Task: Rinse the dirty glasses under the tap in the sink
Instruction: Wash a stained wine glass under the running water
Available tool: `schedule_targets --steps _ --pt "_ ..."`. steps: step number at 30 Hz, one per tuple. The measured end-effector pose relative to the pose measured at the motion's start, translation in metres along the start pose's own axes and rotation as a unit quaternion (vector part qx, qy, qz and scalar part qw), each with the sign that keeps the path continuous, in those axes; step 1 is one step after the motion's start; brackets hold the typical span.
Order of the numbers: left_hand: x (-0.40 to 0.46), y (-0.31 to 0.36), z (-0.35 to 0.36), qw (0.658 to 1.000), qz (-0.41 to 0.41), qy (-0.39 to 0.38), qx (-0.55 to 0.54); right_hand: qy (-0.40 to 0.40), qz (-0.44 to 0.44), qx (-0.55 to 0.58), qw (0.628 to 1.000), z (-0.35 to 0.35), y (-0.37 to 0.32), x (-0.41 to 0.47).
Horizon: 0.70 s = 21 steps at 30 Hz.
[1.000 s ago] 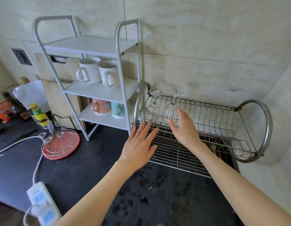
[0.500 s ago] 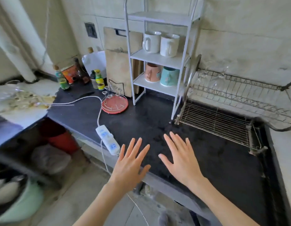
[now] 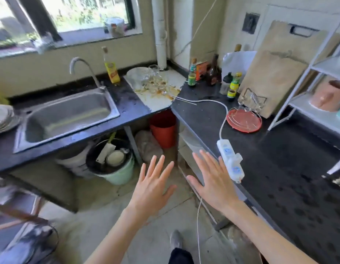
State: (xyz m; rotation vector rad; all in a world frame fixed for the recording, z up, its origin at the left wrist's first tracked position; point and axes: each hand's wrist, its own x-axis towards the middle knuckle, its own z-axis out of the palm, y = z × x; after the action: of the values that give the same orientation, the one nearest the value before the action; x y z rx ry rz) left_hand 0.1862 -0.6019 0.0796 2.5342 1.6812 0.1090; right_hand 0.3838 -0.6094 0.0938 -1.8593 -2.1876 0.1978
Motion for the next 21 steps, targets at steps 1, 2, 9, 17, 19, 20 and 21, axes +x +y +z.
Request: schedule_targets --steps 1,2,9,17,19,20,21 --pt "0.005 -0.017 -0.002 1.0 -0.018 0.006 0.007 -0.004 -0.014 0.009 1.0 0.005 -0.01 0.02" --pt "0.011 -0.033 -0.003 0.999 -0.035 0.013 0.014 -0.01 -0.027 0.016 0.999 0.01 -0.018 0.04" --pt "0.072 -0.135 -0.018 0.987 -0.148 0.057 -0.038 -0.037 -0.097 0.025 0.994 0.035 -0.056 0.184" --pt "0.151 -0.21 -0.03 0.976 -0.203 0.039 -0.069 -0.056 -0.109 0.02 0.992 0.052 -0.075 0.318" --pt "0.177 -0.23 -0.031 0.977 -0.199 0.04 -0.065 -0.054 -0.102 0.01 0.993 0.055 -0.077 0.352" --pt "0.192 -0.242 -0.031 0.978 -0.192 0.047 -0.069 -0.054 -0.098 0.005 0.994 0.058 -0.078 0.369" --pt "0.206 -0.254 -0.032 0.979 -0.183 0.057 -0.075 -0.055 -0.093 0.004 0.994 0.06 -0.078 0.386"
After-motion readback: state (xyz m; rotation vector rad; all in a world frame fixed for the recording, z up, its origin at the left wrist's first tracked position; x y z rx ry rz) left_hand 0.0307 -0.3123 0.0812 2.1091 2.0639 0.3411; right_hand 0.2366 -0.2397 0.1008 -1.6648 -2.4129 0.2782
